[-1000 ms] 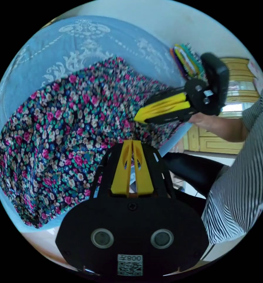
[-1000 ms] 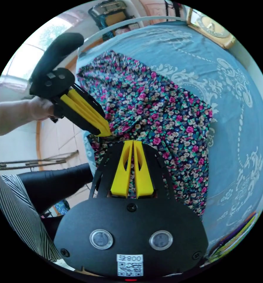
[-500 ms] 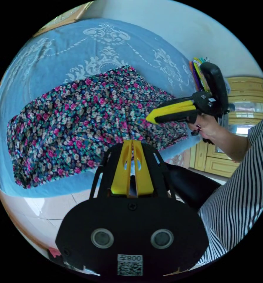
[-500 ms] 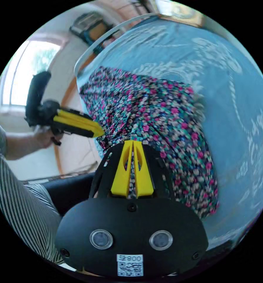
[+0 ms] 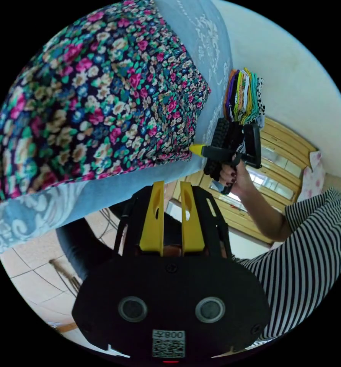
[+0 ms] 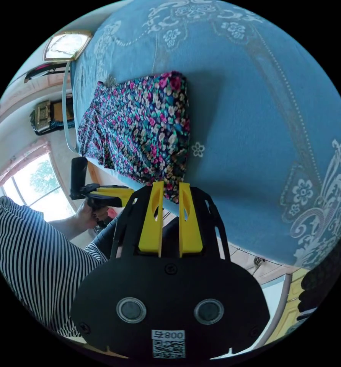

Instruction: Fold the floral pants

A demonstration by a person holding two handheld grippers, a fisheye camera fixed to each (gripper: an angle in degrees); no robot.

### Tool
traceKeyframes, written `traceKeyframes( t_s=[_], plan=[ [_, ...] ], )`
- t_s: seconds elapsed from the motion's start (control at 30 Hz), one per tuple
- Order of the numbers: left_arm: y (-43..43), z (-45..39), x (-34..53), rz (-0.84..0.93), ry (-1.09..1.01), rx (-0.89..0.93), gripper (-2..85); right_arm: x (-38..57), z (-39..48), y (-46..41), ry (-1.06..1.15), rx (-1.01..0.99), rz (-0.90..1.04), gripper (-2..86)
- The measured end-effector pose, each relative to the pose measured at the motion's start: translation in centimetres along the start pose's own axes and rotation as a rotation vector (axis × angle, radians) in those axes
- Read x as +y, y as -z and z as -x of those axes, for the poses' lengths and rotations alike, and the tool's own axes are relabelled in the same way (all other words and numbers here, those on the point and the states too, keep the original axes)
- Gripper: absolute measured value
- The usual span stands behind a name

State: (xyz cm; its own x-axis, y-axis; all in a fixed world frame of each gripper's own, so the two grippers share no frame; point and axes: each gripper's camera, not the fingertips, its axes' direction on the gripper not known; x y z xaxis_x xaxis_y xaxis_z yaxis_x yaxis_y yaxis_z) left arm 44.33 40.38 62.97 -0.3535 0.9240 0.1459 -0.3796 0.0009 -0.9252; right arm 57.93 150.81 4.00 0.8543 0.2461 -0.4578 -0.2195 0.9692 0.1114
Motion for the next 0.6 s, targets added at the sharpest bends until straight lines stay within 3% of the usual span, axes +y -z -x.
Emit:
traceKeyframes(
  t_s=[0.2, 0.47, 0.6],
  plan=[
    [-2.3, 3.1, 0.3, 0.004, 0.083, 0.209, 7.9, 0.4, -2.3, 1.9, 0.005, -0.104, -0.008, 3.1],
    [-2.2, 7.4, 1.9, -0.188, 0.198, 0.509, 3.9, 0.5, -4.0, 5.4, 0.047, -0.261, 0.021, 2.6],
    [-1.3, 8.1, 3.1, -0.222, 0.188, 0.536, 2.1, 0.7, -4.2, 7.3, 0.050, -0.261, 0.006, 4.1]
  ],
)
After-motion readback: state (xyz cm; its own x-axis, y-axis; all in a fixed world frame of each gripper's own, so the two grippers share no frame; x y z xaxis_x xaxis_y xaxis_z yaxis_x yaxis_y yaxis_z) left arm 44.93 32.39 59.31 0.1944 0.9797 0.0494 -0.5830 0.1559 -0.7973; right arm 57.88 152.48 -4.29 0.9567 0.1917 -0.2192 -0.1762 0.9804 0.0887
